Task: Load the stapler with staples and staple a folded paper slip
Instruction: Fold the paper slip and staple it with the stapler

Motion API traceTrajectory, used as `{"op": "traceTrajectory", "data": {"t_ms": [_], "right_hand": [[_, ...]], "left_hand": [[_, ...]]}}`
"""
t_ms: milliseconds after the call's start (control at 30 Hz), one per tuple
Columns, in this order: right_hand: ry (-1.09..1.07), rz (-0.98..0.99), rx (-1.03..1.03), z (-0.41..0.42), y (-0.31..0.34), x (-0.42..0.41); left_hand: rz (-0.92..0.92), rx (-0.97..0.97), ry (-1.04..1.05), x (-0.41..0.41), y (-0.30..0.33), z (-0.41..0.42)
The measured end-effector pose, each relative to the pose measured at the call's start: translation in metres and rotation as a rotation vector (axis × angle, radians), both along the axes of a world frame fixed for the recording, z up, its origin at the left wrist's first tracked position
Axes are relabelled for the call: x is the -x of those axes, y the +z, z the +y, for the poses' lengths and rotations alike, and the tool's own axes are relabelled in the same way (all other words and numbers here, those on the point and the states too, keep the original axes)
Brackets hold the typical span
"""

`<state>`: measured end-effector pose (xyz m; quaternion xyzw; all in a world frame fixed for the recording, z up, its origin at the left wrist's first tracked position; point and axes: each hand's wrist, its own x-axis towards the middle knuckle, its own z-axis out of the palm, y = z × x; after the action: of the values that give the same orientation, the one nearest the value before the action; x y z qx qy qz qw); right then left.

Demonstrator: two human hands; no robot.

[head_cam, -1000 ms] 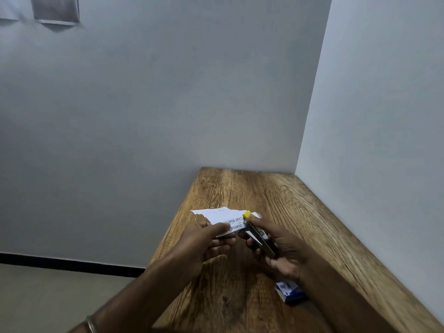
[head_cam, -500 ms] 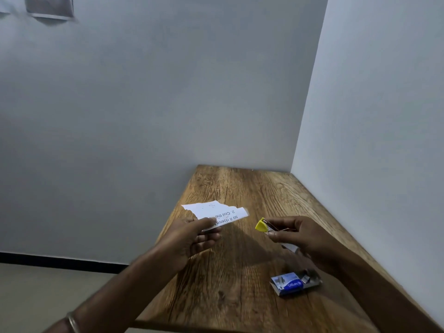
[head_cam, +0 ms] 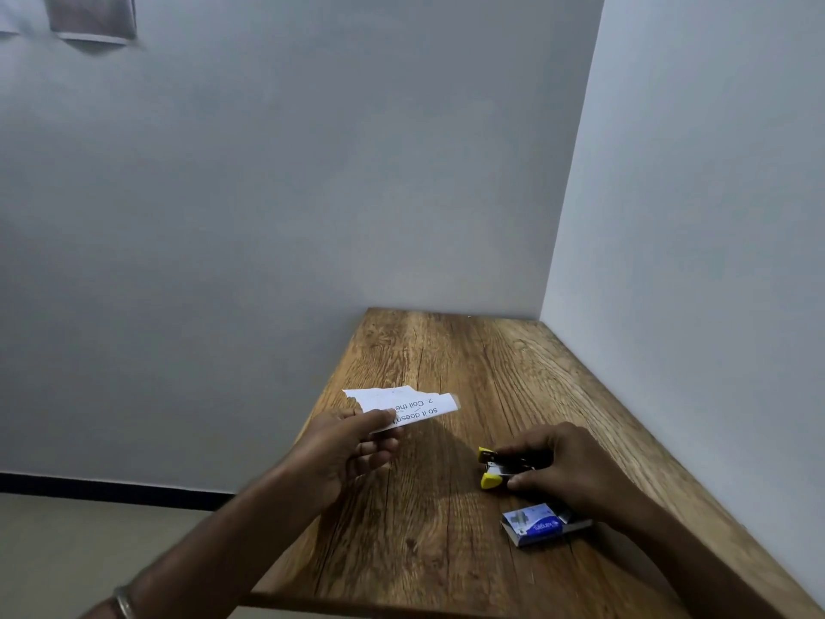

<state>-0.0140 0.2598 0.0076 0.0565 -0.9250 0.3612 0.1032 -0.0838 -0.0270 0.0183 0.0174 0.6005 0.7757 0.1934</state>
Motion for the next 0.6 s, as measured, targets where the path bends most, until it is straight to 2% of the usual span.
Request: {"op": "traceTrajectory", "data": {"t_ms": [267, 333, 467, 600], "right_hand": [[-0.013, -0.064, -0.071, 0.002, -0.001, 0.004], [-0.019, -0.065, -0.027, 0.001, 0.002, 0.004], [-0.071, 0.119, 0.078, -0.014, 0.012, 0.007], [0.006, 0.292, -0.086, -0.046, 0.018, 0.014]], "left_hand": [[-0.004, 0.008, -0.007, -0.001, -0.001, -0.002], [-0.008, 0.015, -0.001, -0.002, -0.002, -0.003], [-0.021, 0.031, -0.034, 0.002, 0.001, -0.007], [-0.03, 0.09, -0.09, 0.008, 0.009, -0.014]]}}
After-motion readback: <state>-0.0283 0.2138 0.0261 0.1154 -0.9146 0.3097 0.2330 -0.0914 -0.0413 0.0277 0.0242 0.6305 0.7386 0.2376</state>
